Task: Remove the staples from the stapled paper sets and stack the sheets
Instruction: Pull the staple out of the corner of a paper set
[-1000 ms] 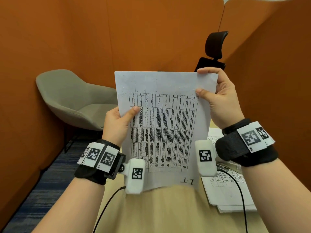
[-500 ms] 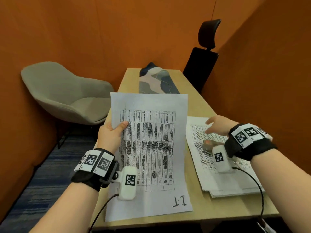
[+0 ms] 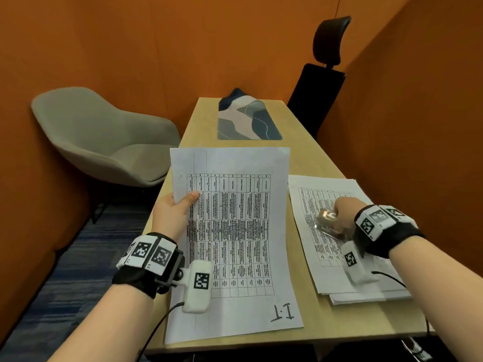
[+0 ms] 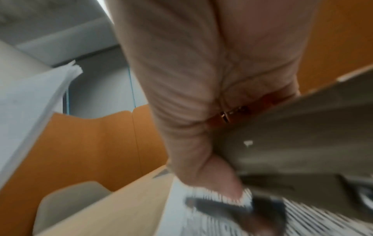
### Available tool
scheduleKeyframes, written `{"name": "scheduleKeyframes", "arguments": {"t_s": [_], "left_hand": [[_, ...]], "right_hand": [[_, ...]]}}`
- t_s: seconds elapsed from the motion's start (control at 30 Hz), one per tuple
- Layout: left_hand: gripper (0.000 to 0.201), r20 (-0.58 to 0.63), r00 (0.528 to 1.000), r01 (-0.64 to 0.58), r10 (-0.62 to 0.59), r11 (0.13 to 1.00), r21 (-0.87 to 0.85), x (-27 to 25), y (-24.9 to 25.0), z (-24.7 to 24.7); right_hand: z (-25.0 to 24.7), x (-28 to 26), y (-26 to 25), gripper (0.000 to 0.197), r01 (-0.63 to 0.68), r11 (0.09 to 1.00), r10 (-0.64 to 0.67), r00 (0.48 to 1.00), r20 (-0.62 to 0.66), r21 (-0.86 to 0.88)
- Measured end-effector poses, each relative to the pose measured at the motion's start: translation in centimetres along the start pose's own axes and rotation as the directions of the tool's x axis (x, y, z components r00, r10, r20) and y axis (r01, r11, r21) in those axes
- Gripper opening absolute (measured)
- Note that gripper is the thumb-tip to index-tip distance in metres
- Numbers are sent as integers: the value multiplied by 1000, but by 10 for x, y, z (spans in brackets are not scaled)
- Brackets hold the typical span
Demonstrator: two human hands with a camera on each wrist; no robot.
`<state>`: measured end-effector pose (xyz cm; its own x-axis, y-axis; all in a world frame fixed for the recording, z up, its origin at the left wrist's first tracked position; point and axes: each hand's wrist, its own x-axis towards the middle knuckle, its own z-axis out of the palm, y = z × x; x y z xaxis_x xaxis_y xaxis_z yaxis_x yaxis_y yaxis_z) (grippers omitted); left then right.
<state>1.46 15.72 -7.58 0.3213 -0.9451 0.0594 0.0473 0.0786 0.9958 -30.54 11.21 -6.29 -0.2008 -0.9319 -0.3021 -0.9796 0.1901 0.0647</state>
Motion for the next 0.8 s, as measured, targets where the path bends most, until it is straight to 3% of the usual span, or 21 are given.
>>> {"name": "scheduleKeyframes", "arguments": {"t_s": [0.07,0.13,0.2,0.23,0.3,0.37,0.43,0.47,0.63,0.8], "left_hand": [[17,5,1000,-14,14,1000,-7,-1,-1,1],[17,15,999,-28,29,999,-24,-2,-1,2],[18,21,999,-40,41,999,-33,-3,-2,3],[19,24,999,-45,46,998,-37,-3,-2,3],[19,29,998,-52,53,997,-49,-4,-2,5],[16,27,998,-53,54,997,-58,-5,-1,7],[15,23,998,-54,56,997,-60,-6,-1,9],[15,21,998,-57,58,996,-62,-7,-1,10],[13,26,996,-79,80,996,-52,-10,-1,12],[17,35,994,-102,104,993,-56,-15,1,16]], "right_hand": [[-7,1,0,30,3,993,3,999,-54,120],[-22,-3,-2,25,45,959,12,980,-200,280],[-43,-14,-9,22,181,855,35,915,-402,486],[-54,-22,-15,22,293,759,56,860,-506,582],[-74,-36,-28,26,522,480,142,747,-650,705],[-91,-51,-45,32,691,194,231,658,-717,696],[-99,-59,-61,25,779,-16,244,611,-754,626],[-100,-62,-71,21,794,-59,230,600,-766,605],[-87,-57,-100,22,768,-41,160,637,-754,639],[-79,-47,-100,15,746,21,172,653,-737,666]]}}
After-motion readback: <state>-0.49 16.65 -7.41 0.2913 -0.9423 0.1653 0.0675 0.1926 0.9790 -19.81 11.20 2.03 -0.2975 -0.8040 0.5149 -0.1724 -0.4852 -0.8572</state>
